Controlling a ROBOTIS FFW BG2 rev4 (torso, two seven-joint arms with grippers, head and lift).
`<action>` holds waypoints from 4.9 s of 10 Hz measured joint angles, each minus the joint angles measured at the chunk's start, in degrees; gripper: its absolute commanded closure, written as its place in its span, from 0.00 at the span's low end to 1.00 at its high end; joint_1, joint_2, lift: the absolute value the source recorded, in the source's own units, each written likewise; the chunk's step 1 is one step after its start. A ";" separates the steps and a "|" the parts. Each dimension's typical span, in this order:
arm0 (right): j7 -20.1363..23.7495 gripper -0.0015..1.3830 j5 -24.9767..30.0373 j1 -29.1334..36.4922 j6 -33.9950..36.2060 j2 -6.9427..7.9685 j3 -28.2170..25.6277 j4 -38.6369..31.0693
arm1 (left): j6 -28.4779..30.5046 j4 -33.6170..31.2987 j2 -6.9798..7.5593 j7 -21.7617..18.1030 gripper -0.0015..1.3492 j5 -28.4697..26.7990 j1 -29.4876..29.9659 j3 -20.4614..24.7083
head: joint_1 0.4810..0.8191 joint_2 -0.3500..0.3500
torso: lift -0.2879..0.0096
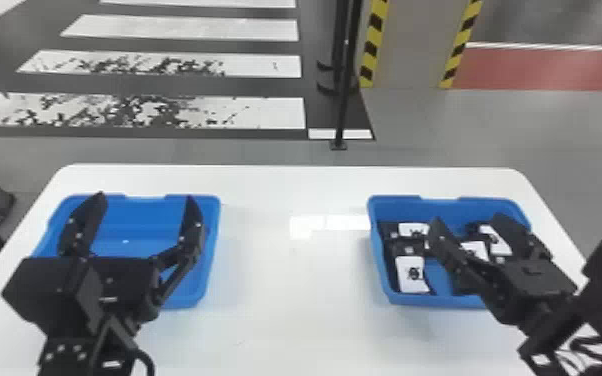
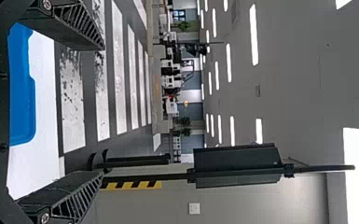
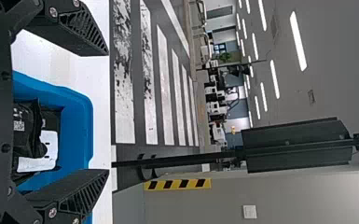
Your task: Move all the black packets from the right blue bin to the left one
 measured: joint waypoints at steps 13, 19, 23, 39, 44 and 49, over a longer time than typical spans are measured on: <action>0.10 0.10 1.31 -5.73 15.64 -0.51 -0.11 1.29 | -2.75 1.61 -0.19 -1.06 0.06 0.09 -0.14 0.43 | 0.63 0.44 | 0.50; 0.17 0.12 4.50 -12.94 25.91 -0.94 1.33 9.32 | -3.57 2.71 -0.48 -1.52 0.06 0.46 -0.14 1.11 | 0.63 0.43 | 0.50; 0.16 0.13 4.50 -16.09 26.10 -1.31 3.46 14.24 | -6.34 4.16 -0.85 -1.57 0.06 0.32 -0.14 1.85 | 0.63 0.45 | 0.50; -1.67 0.80 -0.13 -19.08 37.67 -2.19 4.96 12.80 | -13.77 6.79 -1.03 -1.58 0.07 -1.56 -0.34 2.12 | 0.63 0.49 | 0.50; 7.26 0.80 -2.06 -15.43 15.33 -2.23 2.72 7.34 | -16.21 6.87 -0.37 -2.47 0.09 5.47 -1.66 -1.31 | 0.63 0.48 | 0.50; 13.00 0.80 -17.25 -20.13 1.07 -5.82 21.55 12.09 | -0.59 1.82 0.55 -14.38 0.11 20.79 -6.72 -3.89 | 0.63 0.66 | 0.50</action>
